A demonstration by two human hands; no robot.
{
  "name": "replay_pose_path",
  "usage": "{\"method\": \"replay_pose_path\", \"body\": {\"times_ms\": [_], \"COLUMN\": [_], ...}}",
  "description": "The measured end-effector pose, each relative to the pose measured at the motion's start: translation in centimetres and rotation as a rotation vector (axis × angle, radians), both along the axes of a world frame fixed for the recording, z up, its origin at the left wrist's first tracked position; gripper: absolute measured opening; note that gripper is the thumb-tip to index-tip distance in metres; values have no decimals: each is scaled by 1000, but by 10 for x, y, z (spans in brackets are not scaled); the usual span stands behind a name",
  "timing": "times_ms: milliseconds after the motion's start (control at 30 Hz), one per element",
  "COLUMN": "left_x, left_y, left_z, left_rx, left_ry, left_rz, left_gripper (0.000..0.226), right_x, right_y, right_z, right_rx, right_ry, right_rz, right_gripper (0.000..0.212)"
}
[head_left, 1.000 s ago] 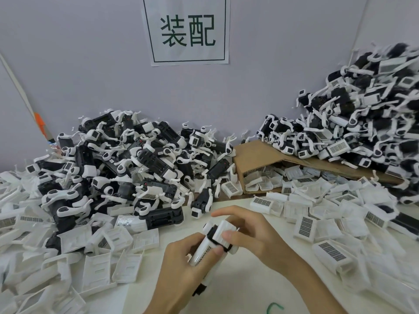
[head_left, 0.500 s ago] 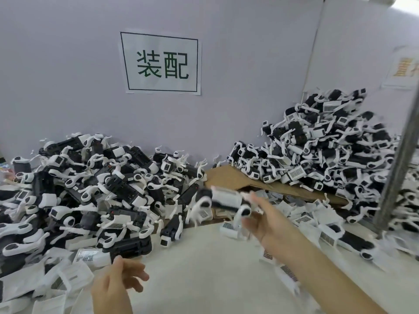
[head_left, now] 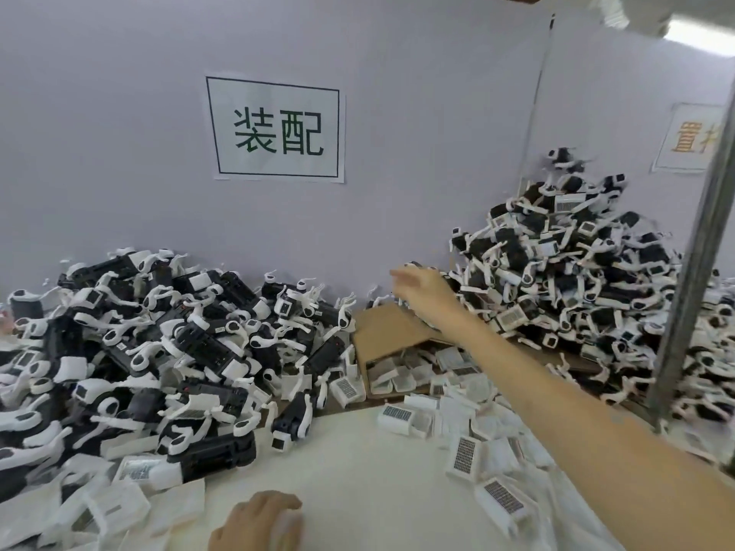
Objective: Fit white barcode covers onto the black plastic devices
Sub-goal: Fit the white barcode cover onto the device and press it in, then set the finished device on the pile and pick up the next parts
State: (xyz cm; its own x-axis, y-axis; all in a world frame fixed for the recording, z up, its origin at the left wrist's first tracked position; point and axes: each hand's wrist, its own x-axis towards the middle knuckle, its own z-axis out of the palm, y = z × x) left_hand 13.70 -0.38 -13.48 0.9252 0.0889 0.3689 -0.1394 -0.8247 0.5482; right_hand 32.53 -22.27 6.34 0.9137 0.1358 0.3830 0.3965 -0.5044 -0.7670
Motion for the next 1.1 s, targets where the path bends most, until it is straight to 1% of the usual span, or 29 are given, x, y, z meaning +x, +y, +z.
{"method": "replay_pose_path", "body": {"times_ms": [33,100,133,167,200,267,300,367,433,500,567,633,667,733,800,833,867,900,933,967,1000,1033,1067,1100], "left_x": [4,1,-6,-5,-3,-3,0,0,3,5,7,8,9,7,4,2,5,6,7,8,8,6,2,-1], "left_y": [0,-3,-9,-11,-10,-8,-4,0,3,5,7,7,9,4,4,4,4,5,4,2,0,-3,-5,-7], "left_z": [-3,-3,3,1,0,0,-4,-7,-12,-14,-16,-17,-15,-17,-14,-12,-14,-18,-17,-16,-17,-16,-10,-3], "left_rx": [158,180,201,251,296,325,331,333,303,309,333,348,344,283,232,213,168,119,29,-71,-214,-438,-715,-957], "left_ry": [36,-14,-16,-10,40,79,62,73,-6,-94,-104,-58,-24,-33,-42,-26,-45,-37,51,90,96,105,140,158], "left_rz": [3,-31,-20,-17,-25,15,10,-25,16,37,48,45,58,72,55,67,69,116,132,112,90,49,8,-46], "left_gripper": [31,50,51,53,55,55,57,59,58,57,55,55,55,59,63,66,66,65,64,64,62,57,51,49], "right_x": [-2,0,2,6,10,19,24,28,26,20,14,6,1,-13,-28,-36,-45,-55,-67,-80,-94,-108,-122,-135], "right_y": [8,27,38,48,60,83,95,119,141,157,163,160,157,146,128,118,107,97,88,80,75,72,71,71], "right_z": [-21,-53,-65,-75,-83,-94,-101,-117,-134,-143,-143,-141,-141,-139,-133,-131,-130,-132,-135,-142,-150,-158,-166,-173], "right_rx": [-159,-402,-475,-523,-552,-562,-560,-548,-417,-288,-341,-442,-458,-408,-290,-213,-125,-34,57,144,230,308,366,392], "right_ry": [-10,-5,9,32,55,96,131,248,387,432,407,375,353,264,163,146,149,153,143,113,68,19,-28,-72], "right_rz": [37,93,129,170,196,198,192,205,259,286,308,337,345,305,222,194,179,165,147,122,100,86,82,89], "right_gripper": [46,62,73,84,93,102,104,101,89,75,66,54,48,45,42,40,40,42,46,50,55,58,61,64]}}
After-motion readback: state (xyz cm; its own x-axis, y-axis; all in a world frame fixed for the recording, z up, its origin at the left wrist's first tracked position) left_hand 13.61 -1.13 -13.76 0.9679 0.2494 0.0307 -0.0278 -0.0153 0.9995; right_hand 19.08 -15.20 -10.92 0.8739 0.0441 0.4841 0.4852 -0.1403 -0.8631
